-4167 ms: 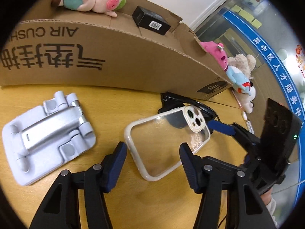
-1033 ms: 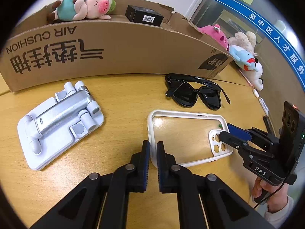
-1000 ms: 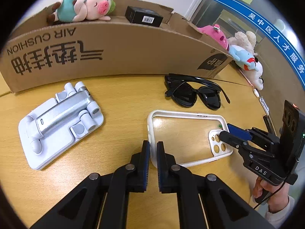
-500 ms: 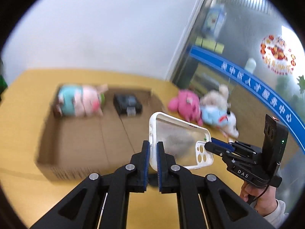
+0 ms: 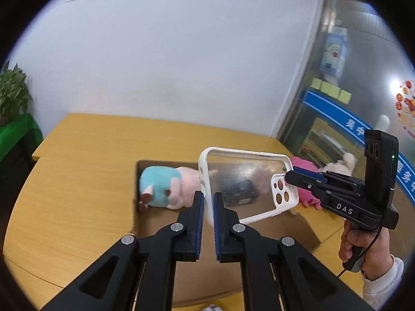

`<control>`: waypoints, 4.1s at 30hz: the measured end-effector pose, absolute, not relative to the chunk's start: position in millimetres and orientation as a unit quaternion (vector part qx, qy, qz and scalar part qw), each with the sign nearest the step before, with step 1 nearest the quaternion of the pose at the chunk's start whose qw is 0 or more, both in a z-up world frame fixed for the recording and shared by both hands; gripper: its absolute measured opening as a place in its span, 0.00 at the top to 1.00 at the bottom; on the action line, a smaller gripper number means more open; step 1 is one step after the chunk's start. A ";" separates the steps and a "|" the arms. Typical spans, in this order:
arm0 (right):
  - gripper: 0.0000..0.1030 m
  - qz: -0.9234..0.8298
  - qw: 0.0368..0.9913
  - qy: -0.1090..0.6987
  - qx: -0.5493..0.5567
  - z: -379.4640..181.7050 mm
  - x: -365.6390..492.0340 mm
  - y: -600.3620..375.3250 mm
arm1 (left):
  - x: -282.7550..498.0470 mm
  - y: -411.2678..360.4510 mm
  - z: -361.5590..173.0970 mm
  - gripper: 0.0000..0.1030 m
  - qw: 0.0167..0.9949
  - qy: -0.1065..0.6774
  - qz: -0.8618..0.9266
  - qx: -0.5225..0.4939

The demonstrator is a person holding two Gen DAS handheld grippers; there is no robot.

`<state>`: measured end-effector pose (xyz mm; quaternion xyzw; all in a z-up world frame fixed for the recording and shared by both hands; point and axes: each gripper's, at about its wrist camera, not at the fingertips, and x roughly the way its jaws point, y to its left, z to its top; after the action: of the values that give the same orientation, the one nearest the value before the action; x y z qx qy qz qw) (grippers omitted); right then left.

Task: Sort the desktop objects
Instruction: 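Carry the phone case with the right gripper over the cardboard box, then open the right gripper to drop the phone case into the box, then move the left gripper to the black sunglasses on the table, then close the left gripper on the sunglasses temple and lift them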

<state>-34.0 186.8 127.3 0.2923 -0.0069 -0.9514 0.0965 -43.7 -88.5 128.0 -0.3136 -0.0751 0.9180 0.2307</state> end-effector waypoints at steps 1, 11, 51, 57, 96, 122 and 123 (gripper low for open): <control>0.86 -0.947 0.101 -0.009 0.304 119.9 -49.0 183.7 | -52.3 -90.4 121.5 0.94 0.224 -0.074 0.916 -0.324; 0.86 -0.886 0.123 -0.040 0.446 -5.7 -150.8 179.3 | -131.0 -87.5 25.1 0.94 0.178 -0.047 0.871 -0.455; 0.00 -0.954 0.050 -0.002 0.294 60.6 62.2 183.5 | 38.6 -17.2 103.6 0.28 0.153 0.017 0.957 -0.247; 0.00 -0.957 0.040 0.017 0.288 54.2 99.9 191.1 | 70.5 -1.3 89.9 0.28 0.164 0.010 0.953 -0.256; 0.04 -0.888 0.132 0.041 0.439 -107.2 140.9 230.3 | 87.7 31.1 -25.2 0.28 0.258 -0.033 0.877 -0.405; 0.67 -0.896 0.082 -0.035 0.435 -105.9 165.0 201.7 | 62.0 100.3 -80.5 0.54 0.345 -0.087 0.779 -0.516; 0.67 -0.897 0.074 -0.036 0.433 -105.8 167.7 199.7 | 63.5 102.6 -81.3 0.60 0.349 -0.087 0.778 -0.515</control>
<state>167.7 199.7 -105.8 0.4333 -0.0365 -0.8974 0.0741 63.5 102.6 -81.3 -0.5150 -0.0870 0.7782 0.3486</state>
